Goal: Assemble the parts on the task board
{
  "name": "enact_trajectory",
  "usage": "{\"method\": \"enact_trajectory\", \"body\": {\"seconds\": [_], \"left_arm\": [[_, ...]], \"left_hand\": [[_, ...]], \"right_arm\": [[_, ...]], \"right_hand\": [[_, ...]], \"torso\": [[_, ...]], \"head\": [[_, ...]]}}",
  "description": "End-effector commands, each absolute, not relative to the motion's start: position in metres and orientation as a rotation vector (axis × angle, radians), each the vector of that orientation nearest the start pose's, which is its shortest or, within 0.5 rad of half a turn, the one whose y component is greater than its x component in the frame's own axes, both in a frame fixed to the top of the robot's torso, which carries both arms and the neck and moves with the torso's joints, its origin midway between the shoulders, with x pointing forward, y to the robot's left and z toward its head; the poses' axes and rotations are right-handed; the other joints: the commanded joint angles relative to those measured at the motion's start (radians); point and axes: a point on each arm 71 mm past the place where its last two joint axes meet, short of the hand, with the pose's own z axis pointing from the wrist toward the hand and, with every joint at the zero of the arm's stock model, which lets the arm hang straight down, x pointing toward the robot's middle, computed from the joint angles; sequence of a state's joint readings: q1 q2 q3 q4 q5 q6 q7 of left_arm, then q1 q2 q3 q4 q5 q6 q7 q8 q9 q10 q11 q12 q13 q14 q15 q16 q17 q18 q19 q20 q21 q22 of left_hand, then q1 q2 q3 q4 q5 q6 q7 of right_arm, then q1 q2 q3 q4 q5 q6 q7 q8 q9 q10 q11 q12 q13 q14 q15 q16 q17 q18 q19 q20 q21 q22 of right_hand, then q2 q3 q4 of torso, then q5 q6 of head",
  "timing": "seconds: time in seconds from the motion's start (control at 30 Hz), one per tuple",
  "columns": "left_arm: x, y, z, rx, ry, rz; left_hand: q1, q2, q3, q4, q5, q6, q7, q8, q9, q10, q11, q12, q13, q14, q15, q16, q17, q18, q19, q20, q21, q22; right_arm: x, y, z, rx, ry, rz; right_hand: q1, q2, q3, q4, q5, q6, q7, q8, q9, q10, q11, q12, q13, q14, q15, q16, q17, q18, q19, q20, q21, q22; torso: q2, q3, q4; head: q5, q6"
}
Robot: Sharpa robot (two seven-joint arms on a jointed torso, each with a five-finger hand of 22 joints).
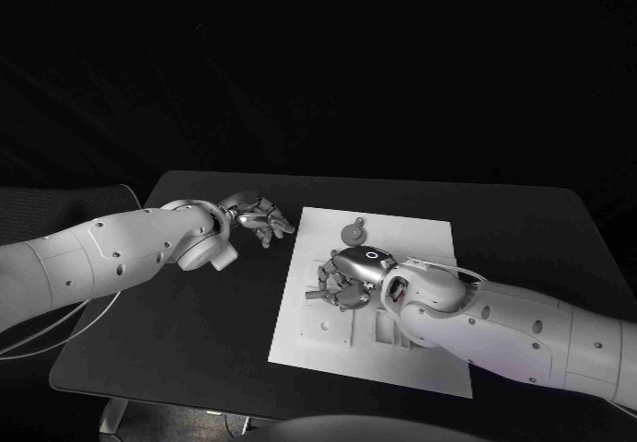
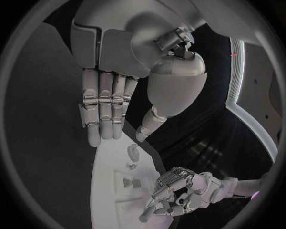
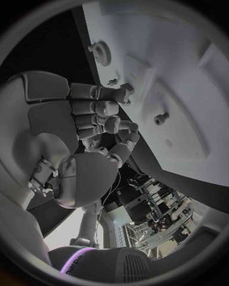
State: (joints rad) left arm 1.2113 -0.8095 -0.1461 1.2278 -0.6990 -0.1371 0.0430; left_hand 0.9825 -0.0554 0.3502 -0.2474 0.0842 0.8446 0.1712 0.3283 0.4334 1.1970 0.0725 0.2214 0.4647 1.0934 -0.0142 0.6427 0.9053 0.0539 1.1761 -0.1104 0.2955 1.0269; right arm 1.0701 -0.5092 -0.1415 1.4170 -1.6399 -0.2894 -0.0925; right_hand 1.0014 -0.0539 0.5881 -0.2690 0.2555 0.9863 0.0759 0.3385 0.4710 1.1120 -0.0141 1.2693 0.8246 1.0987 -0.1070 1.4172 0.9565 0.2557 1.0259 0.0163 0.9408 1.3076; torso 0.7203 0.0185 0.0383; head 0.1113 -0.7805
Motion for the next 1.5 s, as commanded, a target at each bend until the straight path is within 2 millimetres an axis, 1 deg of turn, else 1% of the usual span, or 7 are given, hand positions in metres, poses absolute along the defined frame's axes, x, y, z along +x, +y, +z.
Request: {"method": "enact_trajectory", "body": {"seconds": [0.03, 0.2, 0.6, 0.67, 0.8, 0.97, 1.5], "left_arm": [[0.510, 0.268, -0.248, -0.603, 2.053, -0.935], [0.494, 0.257, -0.258, -0.563, 2.275, -0.949], [0.478, 0.251, -0.265, -0.579, 2.373, -0.983], [0.476, 0.249, -0.266, -0.570, 2.388, -0.990], [0.472, 0.245, -0.267, -0.551, 2.420, -1.005], [0.469, 0.242, -0.268, -0.573, 2.433, -1.049], [0.467, 0.235, -0.267, -0.599, 2.438, -1.114]], "left_hand": [[-0.074, 0.008, -0.016, 0.048, 0.008, 0.005, 0.000, 0.002, -0.002, -0.005, -0.001, -0.005, 0.002, 0.007, 0.000, -0.007, 0.003, 0.017, -0.002, -0.004, -0.009, 0.000], [-0.218, 0.018, -0.069, 0.152, -0.027, 0.009, -0.005, 0.004, -0.003, -0.006, -0.005, -0.008, 0.010, 0.004, -0.005, -0.011, 0.014, 0.025, -0.008, -0.007, -0.017, 0.005], [-0.221, 0.010, -0.108, 0.268, -0.035, -0.002, -0.005, 0.002, -0.002, -0.003, -0.008, -0.008, 0.026, 0.004, -0.009, -0.010, 0.035, 0.032, -0.008, -0.010, -0.019, 0.021], [-0.187, 0.012, -0.132, 0.311, -0.035, -0.004, -0.004, 0.002, 0.000, -0.005, -0.007, -0.009, 0.032, 0.004, -0.009, -0.013, 0.041, 0.033, -0.009, -0.010, -0.020, 0.028], [0.003, 0.036, -0.287, 0.531, -0.038, -0.004, -0.005, 0.005, 0.001, -0.005, -0.008, -0.012, 0.047, 0.007, -0.009, -0.022, 0.056, 0.033, -0.008, -0.010, -0.023, 0.049], [0.054, 0.073, -0.386, 0.543, -0.036, -0.003, -0.005, 0.004, -0.001, -0.005, -0.008, -0.016, 0.052, 0.010, -0.009, -0.029, 0.060, 0.033, -0.004, -0.010, -0.030, 0.053], [0.125, 0.103, -0.447, 0.543, -0.035, -0.018, 0.002, -0.008, -0.011, -0.012, -0.002, -0.024, 0.056, 0.006, -0.004, -0.041, 0.064, 0.030, -0.002, -0.006, -0.044, 0.054]], "right_arm": [[0.433, -0.055, -0.272, -0.466, 1.729, 0.846], [0.433, -0.058, -0.269, -0.455, 1.722, 0.848], [0.435, -0.060, -0.258, -0.422, 1.691, 0.862], [0.435, -0.060, -0.257, -0.420, 1.688, 0.863], [0.435, -0.060, -0.256, -0.417, 1.683, 0.865], [0.434, -0.059, -0.255, -0.418, 1.683, 0.869], [0.433, -0.056, -0.253, -0.420, 1.678, 0.878]], "right_hand": [[0.005, -0.007, 0.006, 0.001, -0.004, 0.022, 0.021, 0.001, 0.001, 0.007, 0.000, -0.007, -0.001, 0.002, -0.007, 0.002, -0.001, 0.006, 0.006, 0.002, 0.004, 0.008], [0.008, -0.008, 0.008, -0.002, -0.004, 0.022, 0.021, 0.001, 0.001, 0.007, 0.000, -0.008, -0.001, 0.003, -0.007, 0.002, -0.002, 0.006, 0.006, 0.001, 0.003, 0.007], [0.010, -0.010, 0.009, -0.005, -0.004, 0.022, 0.021, 0.001, 0.001, 0.007, 0.000, -0.008, -0.002, 0.003, -0.007, 0.001, -0.002, 0.006, 0.006, 0.001, 0.003, 0.007], [0.010, -0.010, 0.009, -0.005, -0.004, 0.022, 0.021, 0.001, 0.001, 0.007, 0.000, -0.008, -0.002, 0.003, -0.007, 0.001, -0.002, 0.006, 0.006, 0.001, 0.003, 0.007], [0.011, -0.010, 0.010, -0.005, -0.004, 0.022, 0.021, 0.001, 0.002, 0.007, 0.000, -0.009, -0.002, 0.003, -0.007, 0.001, -0.002, 0.006, 0.006, 0.001, 0.003, 0.007], [0.011, -0.010, 0.010, -0.006, -0.004, 0.022, 0.021, 0.001, 0.002, 0.007, 0.000, -0.009, -0.002, 0.004, -0.007, 0.001, -0.003, 0.006, 0.006, 0.001, 0.003, 0.007], [0.012, -0.009, 0.011, -0.007, -0.004, 0.022, 0.022, 0.001, 0.002, 0.008, 0.000, -0.009, -0.002, 0.004, -0.007, 0.001, -0.003, 0.006, 0.007, 0.000, 0.003, 0.007]], "torso": [[0.000, 0.0000, -0.0004], [0.001, -0.0013, 0.0000], [0.000, -0.0014, 0.0012], [0.000, -0.0012, 0.0013], [0.001, -0.0010, 0.0013], [0.000, -0.0007, 0.0006], [0.000, -0.0001, 0.0006]], "head": [[-0.001, 0.003], [-0.004, 0.005], [-0.005, 0.006], [-0.005, 0.005], [-0.005, 0.004], [-0.006, 0.005], [-0.008, 0.004]]}}
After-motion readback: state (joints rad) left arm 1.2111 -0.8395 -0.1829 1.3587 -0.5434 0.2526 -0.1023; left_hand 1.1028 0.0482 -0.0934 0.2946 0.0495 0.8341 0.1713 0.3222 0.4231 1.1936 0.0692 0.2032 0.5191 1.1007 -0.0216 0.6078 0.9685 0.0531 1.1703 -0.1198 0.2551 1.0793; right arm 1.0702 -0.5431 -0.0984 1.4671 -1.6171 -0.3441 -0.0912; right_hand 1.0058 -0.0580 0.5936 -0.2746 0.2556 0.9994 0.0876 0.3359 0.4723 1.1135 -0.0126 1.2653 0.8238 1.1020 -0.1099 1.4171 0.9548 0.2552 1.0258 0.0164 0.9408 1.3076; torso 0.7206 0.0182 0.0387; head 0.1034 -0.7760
